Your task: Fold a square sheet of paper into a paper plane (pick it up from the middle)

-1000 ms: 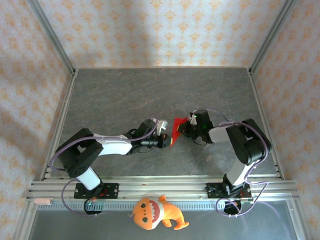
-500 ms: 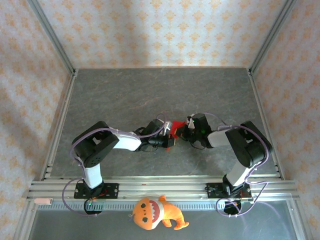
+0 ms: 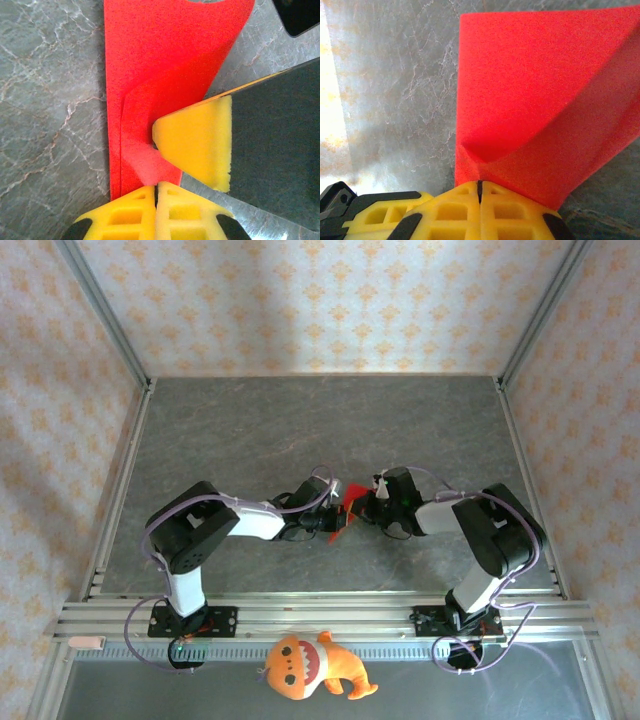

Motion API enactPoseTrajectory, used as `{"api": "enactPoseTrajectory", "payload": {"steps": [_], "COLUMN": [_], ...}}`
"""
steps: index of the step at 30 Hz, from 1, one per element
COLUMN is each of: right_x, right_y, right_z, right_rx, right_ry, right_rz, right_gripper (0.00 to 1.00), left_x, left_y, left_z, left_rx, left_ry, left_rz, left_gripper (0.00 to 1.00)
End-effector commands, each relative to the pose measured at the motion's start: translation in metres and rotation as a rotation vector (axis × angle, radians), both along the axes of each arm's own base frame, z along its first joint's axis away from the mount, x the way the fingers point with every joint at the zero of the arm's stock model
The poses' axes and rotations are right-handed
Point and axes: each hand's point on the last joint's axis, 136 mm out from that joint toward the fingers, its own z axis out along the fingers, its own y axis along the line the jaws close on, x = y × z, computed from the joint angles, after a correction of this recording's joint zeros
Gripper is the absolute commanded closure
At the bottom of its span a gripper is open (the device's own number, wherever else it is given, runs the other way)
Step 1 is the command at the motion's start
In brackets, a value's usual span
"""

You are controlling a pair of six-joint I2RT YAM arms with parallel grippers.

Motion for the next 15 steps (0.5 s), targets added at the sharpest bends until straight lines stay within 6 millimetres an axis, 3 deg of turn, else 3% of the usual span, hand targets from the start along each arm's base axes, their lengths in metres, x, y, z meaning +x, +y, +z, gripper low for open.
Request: {"api": "enactPoseTrajectory", "payload": {"steps": [1,10,15], "right_x": [-0.018,0.016,0.018], "right_y": [-0.001,-0.010,-0.022], "right_z": [-0.011,0.008,-0.011], "right_rx": [-0.049,-0.074,-0.125], "right_ry": [0.085,-0.013,0.009], "right_rz": [0.030,-0.051,-0.080], "right_gripper": [0.96,0.95,0.96], "left_x": [-0.015,-0.053,-0.063], "left_y": [0.022,0.058,0.067], "left_z": [-0.040,-0.090,-0.099], "left_rx": [0.141,0.282,0.303], "left_ry": [0.074,0.208,0.230], "left_rz": [0.011,0.004,0.005], "left_gripper": [1.00,1.00,1.00]}}
